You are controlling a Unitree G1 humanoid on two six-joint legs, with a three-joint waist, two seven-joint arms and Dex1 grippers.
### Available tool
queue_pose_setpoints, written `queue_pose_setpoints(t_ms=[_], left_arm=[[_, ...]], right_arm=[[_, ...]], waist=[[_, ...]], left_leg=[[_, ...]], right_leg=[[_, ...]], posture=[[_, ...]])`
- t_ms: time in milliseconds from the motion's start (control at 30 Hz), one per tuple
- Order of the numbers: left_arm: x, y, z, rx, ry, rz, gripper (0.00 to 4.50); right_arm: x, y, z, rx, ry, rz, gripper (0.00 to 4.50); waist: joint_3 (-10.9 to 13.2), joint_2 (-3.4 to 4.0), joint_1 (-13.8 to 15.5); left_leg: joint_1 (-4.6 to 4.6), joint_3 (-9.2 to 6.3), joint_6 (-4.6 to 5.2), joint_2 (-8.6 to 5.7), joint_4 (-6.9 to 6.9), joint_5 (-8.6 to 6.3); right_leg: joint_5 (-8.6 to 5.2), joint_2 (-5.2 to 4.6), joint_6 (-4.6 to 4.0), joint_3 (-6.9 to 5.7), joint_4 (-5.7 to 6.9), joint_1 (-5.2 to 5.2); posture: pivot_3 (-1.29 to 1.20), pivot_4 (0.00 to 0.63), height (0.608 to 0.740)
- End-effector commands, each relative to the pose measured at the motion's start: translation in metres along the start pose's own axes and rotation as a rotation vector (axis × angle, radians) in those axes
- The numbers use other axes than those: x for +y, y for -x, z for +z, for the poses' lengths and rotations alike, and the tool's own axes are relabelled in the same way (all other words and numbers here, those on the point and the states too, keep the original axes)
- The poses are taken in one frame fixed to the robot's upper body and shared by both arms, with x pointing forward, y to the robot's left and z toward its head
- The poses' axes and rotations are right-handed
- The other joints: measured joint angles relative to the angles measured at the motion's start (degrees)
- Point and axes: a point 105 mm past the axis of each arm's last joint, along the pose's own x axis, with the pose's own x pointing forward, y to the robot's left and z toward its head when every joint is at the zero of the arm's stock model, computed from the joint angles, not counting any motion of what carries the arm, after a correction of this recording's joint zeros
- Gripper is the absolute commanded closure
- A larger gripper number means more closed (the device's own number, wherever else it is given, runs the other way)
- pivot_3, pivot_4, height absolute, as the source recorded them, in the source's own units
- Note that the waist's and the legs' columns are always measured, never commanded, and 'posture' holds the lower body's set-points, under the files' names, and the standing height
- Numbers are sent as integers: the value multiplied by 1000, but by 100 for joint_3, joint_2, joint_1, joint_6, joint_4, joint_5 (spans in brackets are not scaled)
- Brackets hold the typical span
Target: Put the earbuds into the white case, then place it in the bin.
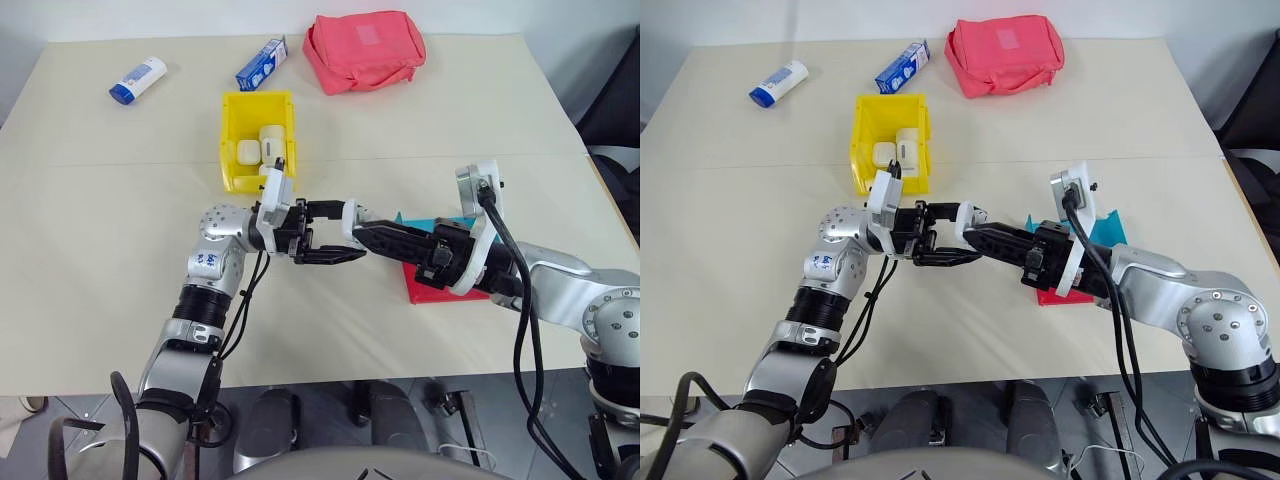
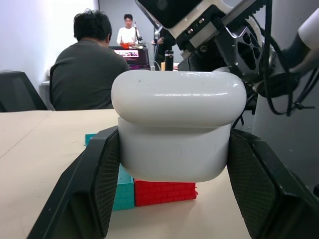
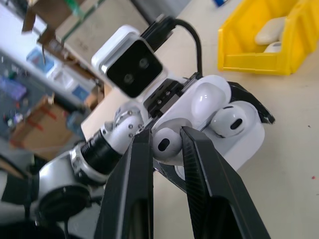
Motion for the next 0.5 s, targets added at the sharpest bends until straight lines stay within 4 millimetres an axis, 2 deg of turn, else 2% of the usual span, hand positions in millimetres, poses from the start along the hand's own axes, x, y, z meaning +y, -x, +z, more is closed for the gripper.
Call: queue_pose_setpoints(t_ms=[33, 500], left_arm=[[-2, -5, 35, -109, -126, -51, 1708], [-4, -6, 33, -103, -121, -59, 1708]], right_arm=[[-33, 8, -17, 88, -28, -150, 4040], [-23, 6, -14, 72, 0, -116, 4040]], waist=[[0, 0, 7], [0, 0, 5]], left_leg=[[-1, -1, 0, 0, -1, 0], [-4, -2, -4, 0, -1, 1]], right_leg=[[0, -1, 0, 0, 0, 0], [4, -4, -1, -5, -5, -1]], posture=[[0, 150, 740], [0, 150, 740]])
